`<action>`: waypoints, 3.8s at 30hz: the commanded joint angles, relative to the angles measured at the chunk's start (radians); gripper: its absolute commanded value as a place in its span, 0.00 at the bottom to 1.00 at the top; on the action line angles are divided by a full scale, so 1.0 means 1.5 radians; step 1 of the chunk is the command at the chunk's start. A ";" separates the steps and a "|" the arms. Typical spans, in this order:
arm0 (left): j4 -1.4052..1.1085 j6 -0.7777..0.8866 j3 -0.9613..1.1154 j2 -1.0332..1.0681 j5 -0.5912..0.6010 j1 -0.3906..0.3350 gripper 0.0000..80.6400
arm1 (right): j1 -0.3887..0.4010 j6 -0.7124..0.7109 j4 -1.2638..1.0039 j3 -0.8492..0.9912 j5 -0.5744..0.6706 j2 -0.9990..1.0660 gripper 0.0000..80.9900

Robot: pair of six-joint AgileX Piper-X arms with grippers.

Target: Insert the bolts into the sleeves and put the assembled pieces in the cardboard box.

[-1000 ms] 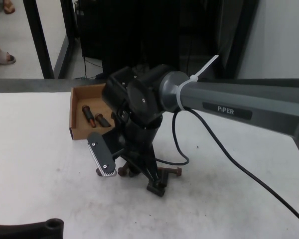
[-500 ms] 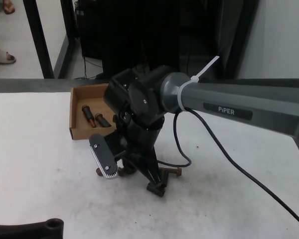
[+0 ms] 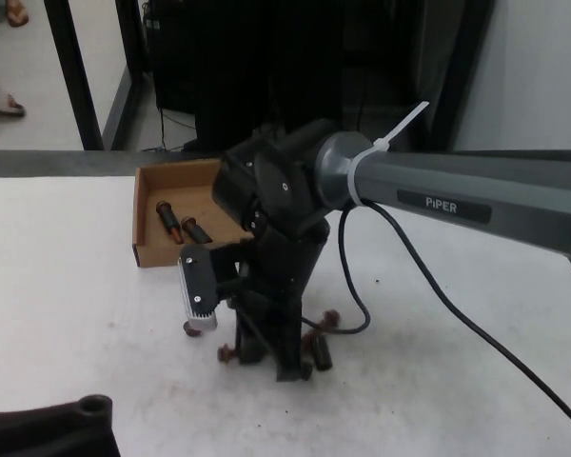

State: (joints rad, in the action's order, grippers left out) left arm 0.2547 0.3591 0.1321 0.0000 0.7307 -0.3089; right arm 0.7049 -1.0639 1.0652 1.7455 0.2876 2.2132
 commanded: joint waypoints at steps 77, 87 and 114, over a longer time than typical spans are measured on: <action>-0.524 -0.125 0.096 0.684 -0.188 -0.255 0.01 | 0.094 0.940 -0.866 -0.720 -0.054 -0.740 0.00; -0.542 -0.012 0.096 0.684 -0.267 -0.258 0.01 | 0.094 0.940 -0.826 -0.720 -0.056 -0.740 0.00; -0.585 -0.024 0.096 0.684 -0.212 -0.258 0.01 | 0.090 0.883 -0.824 -0.716 -0.099 -0.740 0.00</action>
State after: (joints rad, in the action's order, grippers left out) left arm -0.5995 0.3367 0.2631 1.0252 0.3914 -0.6922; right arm 0.8468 0.2909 -0.1679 0.6620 0.1773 1.1117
